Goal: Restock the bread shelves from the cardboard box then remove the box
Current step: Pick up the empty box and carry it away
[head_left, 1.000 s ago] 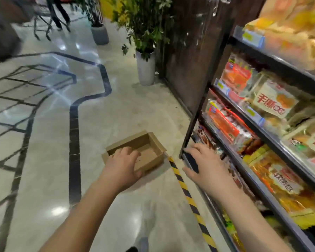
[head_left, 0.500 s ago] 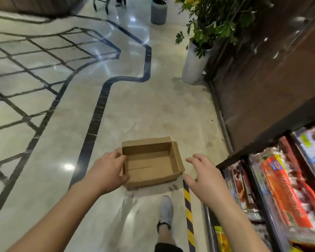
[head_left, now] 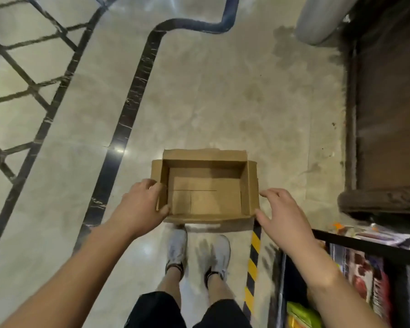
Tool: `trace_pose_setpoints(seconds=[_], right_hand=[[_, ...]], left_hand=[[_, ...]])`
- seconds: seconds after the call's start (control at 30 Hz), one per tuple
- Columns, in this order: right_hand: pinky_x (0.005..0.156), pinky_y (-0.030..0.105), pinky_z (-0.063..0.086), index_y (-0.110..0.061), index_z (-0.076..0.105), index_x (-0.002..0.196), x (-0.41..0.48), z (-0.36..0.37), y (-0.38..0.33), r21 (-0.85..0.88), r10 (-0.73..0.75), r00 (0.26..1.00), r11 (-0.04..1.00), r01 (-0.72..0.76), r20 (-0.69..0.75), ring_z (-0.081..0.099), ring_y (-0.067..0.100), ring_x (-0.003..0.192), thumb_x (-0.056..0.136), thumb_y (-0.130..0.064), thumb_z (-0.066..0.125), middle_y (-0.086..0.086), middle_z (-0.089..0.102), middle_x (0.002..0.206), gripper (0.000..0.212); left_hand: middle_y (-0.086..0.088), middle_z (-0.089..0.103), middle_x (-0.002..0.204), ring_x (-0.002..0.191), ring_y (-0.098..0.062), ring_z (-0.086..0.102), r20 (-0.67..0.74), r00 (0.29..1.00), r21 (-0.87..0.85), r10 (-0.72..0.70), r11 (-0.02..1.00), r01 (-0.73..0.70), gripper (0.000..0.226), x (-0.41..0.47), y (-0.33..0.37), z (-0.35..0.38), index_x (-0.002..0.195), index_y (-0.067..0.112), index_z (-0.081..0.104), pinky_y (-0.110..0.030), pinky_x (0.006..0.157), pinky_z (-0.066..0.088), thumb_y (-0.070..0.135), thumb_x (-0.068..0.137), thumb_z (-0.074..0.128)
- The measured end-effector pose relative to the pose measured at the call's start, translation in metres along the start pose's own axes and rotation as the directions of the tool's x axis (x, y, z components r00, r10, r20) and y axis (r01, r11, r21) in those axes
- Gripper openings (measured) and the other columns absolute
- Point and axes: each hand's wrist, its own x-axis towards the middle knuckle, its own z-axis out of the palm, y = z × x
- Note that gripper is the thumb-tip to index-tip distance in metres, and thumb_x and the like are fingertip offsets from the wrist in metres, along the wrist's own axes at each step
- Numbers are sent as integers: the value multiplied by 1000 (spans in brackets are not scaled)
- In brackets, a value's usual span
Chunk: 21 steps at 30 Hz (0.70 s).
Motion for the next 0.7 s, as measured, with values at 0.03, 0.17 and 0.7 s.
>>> trace_pose_setpoints(seconds=[0.03, 0.17, 0.7], right_hand=[[112, 42, 42, -19, 50, 147, 20, 14, 9, -2, 13, 1000, 1000, -12, 13, 49, 21, 133, 99, -33, 59, 1, 45, 147, 51], [116, 41, 38, -17, 48, 148, 101, 71, 43, -4, 68, 994, 998, -68, 81, 46, 23, 137, 100, -32, 57, 5, 43, 150, 51], [98, 44, 49, -15, 21, 160, 275, 286, 167, 132, 419, 853, 869, -476, 312, 54, 40, 129, 94, -43, 70, 16, 50, 149, 86]], left_hand=[[-3, 42, 155, 142, -24, 40, 19, 1000, 4, -8, 1000, 8, 59, 19, -2, 14, 145, 27, 48, -42, 115, 41, 51, 94, 63], [-6, 41, 154, 141, -28, 41, 94, 995, 34, -40, 999, 37, 60, 96, -21, 75, 145, 28, 47, -44, 115, 42, 51, 93, 65], [-26, 50, 142, 123, -47, 55, 214, 833, -284, -511, 783, 553, 72, 295, -119, 286, 150, 5, 29, -50, 91, 49, 26, 94, 69]])
